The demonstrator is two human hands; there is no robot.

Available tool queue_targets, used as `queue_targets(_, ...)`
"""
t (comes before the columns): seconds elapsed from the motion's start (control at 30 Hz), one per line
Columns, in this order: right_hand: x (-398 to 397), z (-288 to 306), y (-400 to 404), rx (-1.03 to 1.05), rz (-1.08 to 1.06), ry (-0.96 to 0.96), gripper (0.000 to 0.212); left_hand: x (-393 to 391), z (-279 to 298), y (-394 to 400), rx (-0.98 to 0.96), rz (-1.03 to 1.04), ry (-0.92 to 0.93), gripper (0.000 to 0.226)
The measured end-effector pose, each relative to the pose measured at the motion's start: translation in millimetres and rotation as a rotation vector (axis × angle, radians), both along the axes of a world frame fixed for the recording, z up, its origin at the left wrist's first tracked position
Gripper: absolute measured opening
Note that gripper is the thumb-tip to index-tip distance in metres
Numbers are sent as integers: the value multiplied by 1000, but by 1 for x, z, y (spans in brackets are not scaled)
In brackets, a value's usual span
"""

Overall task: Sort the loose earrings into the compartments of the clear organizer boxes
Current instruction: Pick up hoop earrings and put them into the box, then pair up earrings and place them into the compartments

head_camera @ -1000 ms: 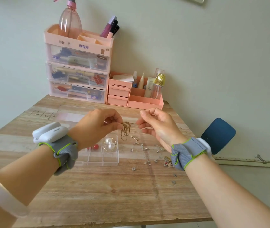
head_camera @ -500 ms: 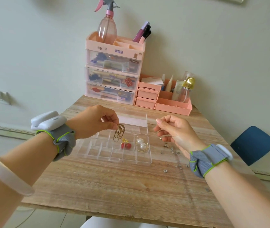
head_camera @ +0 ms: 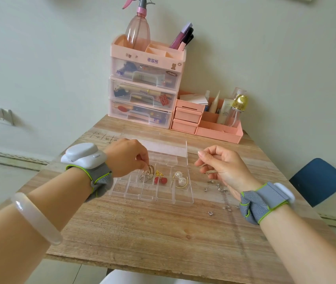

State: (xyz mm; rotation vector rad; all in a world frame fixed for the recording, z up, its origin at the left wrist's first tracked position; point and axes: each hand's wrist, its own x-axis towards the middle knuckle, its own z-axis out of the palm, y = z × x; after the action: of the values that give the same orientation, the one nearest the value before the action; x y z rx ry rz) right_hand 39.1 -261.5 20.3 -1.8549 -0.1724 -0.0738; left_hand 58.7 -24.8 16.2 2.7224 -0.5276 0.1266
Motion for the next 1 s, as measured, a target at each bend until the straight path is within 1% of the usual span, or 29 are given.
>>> queue_targets(0.23, -3, -2, -8, -19, -25, 2, 10, 2, -4, -10, 15, 85, -65, 12)
queue_targets(0.33, -6, 0, -15, -32, -44, 0, 10, 0, -4, -16, -41, 100, -99, 14)
queue_targets(0.47, -10, 4, -26, -51, -76, -14, 10, -6, 0, -27, -104, 56, -151, 13)
queue_targets(0.7, -27, 10, -57, -114, -188, -33, 13, -24, 3, -68, -265, -56, -91, 9)
queue_targets(0.87, -39, 6, -79, -144, -269, -13, 11, -33, -2, -87, -320, -90, -61, 9)
queue_targets(1.0, -49, 2, -95, -227, -284, -19, 6, -40, -5, -98, -321, -115, -35, 9)
